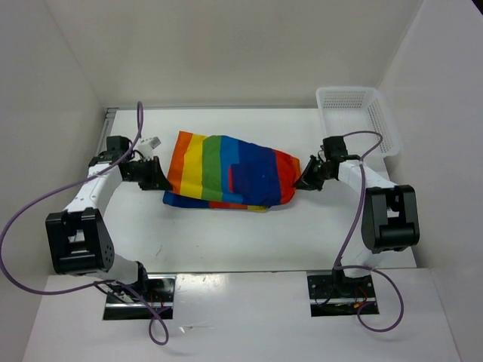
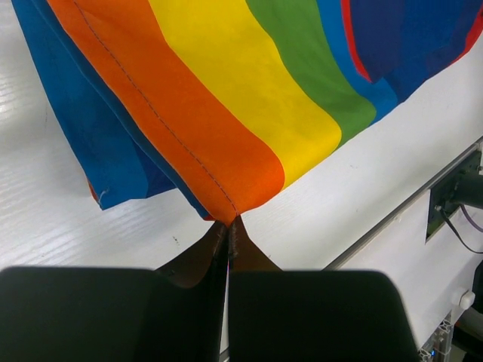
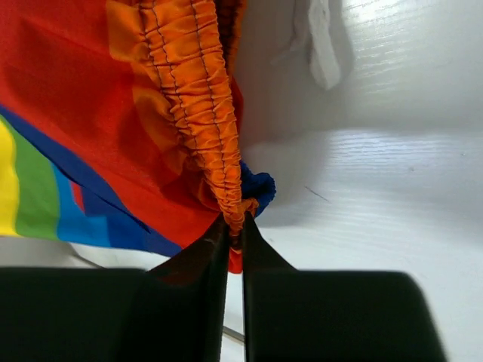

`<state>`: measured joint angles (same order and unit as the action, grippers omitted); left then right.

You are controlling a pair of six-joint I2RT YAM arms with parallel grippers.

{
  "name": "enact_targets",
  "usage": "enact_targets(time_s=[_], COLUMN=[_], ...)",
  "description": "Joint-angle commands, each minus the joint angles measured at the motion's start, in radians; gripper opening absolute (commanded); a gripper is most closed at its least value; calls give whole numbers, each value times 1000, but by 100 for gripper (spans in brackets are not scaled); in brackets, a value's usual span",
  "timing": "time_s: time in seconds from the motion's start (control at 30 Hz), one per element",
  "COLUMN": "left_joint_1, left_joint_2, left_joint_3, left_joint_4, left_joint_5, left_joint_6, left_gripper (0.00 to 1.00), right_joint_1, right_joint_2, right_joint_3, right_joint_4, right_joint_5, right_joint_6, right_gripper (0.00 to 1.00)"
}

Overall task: Fold and stack the shorts
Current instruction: Fold the shorts

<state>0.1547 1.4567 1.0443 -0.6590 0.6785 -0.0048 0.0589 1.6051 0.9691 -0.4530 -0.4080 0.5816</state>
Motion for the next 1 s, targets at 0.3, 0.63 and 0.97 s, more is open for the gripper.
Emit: enact_targets(time_s=[0.3, 0.63, 0.97], left_joint_1=[14, 14, 14], left_joint_2=[30, 59, 61], left_joint_3=[172, 145, 145], left_joint_4=[67, 78, 78], left_joint_5=[38, 27, 36], left_joint_6=[5, 5, 5], left_gripper=[0, 0, 0], right_joint_1=[5, 207, 250], right_joint_2=[-45, 48, 193], right_joint_3=[347, 443, 327], right_joint_4=[-170, -177, -220], right_joint_5=[-17, -52, 236], right_joint_6=[-48, -48, -29], right_gripper=[0, 0, 0])
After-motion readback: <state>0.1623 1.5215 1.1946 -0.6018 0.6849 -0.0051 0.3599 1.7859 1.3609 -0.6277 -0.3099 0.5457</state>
